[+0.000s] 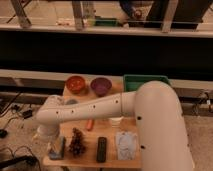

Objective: Place sponge in plastic cup

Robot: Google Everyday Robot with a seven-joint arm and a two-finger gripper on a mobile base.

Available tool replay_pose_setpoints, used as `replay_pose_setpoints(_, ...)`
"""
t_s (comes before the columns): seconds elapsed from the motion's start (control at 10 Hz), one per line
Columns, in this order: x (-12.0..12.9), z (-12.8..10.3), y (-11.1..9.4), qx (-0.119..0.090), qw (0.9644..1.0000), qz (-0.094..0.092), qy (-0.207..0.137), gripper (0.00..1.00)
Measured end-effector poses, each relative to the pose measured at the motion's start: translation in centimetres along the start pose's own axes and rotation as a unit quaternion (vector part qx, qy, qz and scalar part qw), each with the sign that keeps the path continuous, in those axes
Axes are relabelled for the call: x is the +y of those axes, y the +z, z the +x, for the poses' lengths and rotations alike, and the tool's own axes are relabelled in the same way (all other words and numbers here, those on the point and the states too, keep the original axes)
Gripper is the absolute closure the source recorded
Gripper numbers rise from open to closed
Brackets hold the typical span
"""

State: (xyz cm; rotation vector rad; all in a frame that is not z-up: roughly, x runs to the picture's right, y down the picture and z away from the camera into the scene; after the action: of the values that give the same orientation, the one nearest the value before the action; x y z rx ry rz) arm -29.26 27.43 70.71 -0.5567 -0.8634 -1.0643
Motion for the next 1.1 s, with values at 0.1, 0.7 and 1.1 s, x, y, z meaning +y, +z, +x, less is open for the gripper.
replay_pose_setpoints(0.1,0.6,0.6,0.7,-0.006,1.0000,-0.003,0.003,0.20)
replay_pose_setpoints(0.7,2.0,3.2,2.6,-0.020,0.9996,-0.015,0.011,0.20)
replay_pose_setpoints(1.1,2.4,3.6,3.4,-0.025,0.9994,-0.021,0.012,0.20)
